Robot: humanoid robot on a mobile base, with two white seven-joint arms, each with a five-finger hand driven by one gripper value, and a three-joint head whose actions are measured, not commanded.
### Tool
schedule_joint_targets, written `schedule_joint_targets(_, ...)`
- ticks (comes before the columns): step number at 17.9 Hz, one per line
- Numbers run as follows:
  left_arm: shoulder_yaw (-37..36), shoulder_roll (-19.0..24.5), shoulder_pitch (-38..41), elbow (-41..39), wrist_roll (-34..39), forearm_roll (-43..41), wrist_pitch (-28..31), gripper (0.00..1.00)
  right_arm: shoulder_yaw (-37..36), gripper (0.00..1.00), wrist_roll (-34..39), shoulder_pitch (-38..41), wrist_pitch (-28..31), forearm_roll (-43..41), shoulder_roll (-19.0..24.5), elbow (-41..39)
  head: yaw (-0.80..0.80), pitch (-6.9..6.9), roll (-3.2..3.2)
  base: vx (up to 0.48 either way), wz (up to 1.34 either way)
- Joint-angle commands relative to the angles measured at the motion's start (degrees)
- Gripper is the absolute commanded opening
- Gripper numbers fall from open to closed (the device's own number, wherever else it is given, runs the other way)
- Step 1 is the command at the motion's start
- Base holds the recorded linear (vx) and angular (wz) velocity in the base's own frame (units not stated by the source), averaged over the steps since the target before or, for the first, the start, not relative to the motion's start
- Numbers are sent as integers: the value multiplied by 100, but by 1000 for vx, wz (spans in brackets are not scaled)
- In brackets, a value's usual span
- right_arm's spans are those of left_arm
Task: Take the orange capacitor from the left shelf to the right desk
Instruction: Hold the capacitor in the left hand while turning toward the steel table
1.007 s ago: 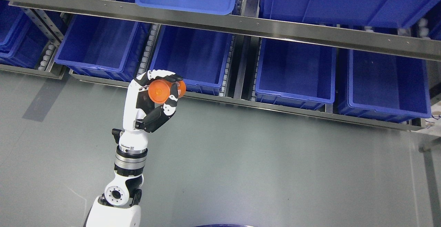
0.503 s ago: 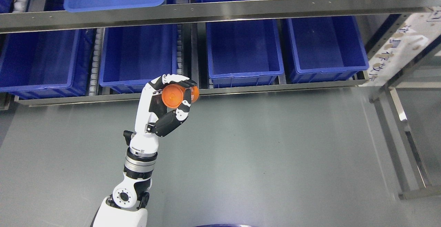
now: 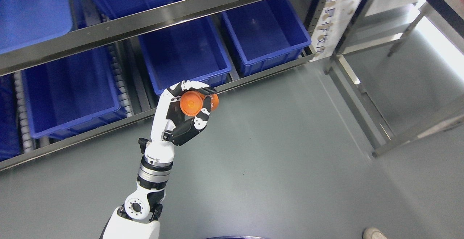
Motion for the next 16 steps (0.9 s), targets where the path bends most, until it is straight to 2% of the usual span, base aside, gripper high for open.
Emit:
schedule_joint_targets(1,-180,100,-22,22,-4,53,17,1,-70,100,0,112,-17,18,-99,-100,0,0,0,57,-673)
schedule_joint_targets(10,-180,100,-66,22,-13,71,52,1,-70,100,0,112,-17,18,-99,-100,0,0,0,97,-579)
schedule_joint_targets(16,-242,100,-127,-30,-4,80,44,1,-70,100,0,112,-17,18,-99,-100,0,0,0,191,-353)
